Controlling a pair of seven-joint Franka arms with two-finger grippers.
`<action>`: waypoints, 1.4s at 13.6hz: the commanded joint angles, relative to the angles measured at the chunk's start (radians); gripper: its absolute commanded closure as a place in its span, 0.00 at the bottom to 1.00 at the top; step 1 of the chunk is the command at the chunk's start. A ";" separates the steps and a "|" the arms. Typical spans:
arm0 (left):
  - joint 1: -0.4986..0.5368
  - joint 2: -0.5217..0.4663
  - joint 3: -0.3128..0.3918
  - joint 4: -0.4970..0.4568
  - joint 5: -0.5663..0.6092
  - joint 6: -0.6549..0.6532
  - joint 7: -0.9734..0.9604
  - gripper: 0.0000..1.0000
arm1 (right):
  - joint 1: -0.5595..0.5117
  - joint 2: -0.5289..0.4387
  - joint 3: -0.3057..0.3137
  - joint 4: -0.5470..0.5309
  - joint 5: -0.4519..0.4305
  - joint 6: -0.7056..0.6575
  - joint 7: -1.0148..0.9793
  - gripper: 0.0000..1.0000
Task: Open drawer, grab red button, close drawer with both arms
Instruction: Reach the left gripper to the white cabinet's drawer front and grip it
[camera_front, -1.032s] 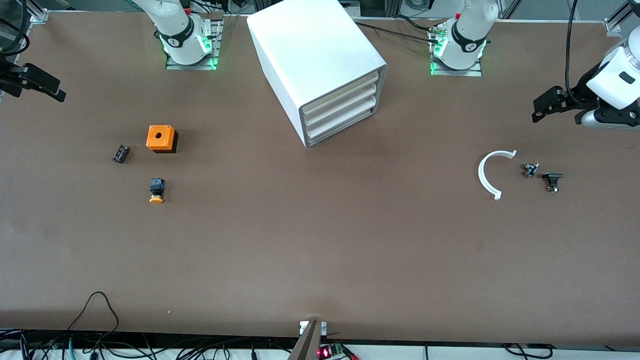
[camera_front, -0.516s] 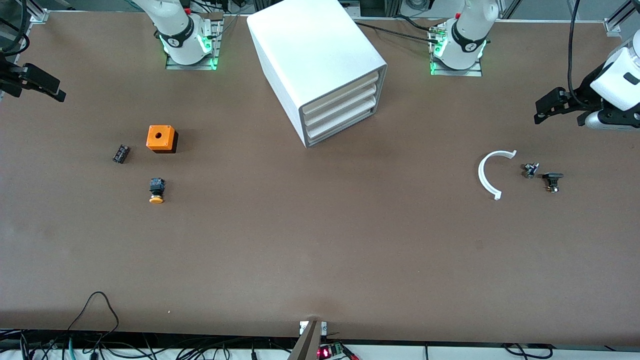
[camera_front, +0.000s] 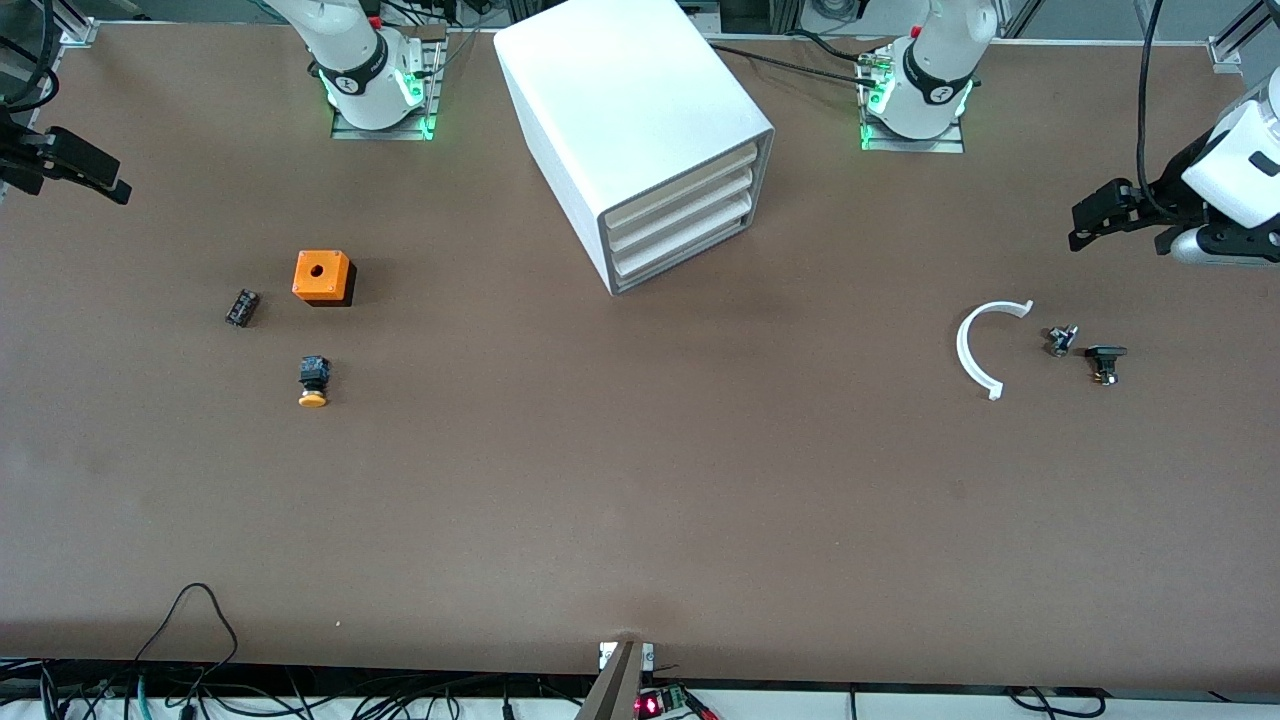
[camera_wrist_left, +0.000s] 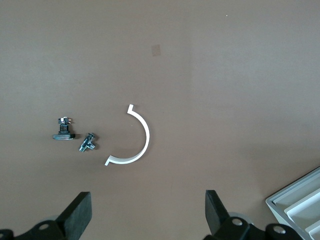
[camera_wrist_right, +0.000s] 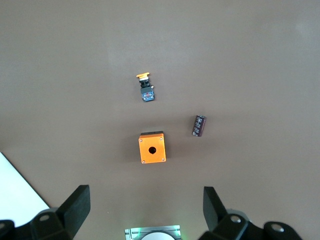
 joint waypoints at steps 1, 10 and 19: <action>-0.003 0.027 -0.001 0.045 0.021 -0.032 0.011 0.00 | -0.005 -0.020 0.003 -0.023 0.012 0.014 -0.016 0.00; -0.019 0.255 -0.012 0.027 -0.060 -0.050 0.042 0.00 | -0.005 -0.015 0.002 -0.021 0.012 0.017 -0.016 0.00; -0.097 0.507 -0.037 -0.341 -0.775 -0.003 0.340 0.00 | 0.001 -0.011 0.008 -0.023 0.010 0.030 -0.002 0.00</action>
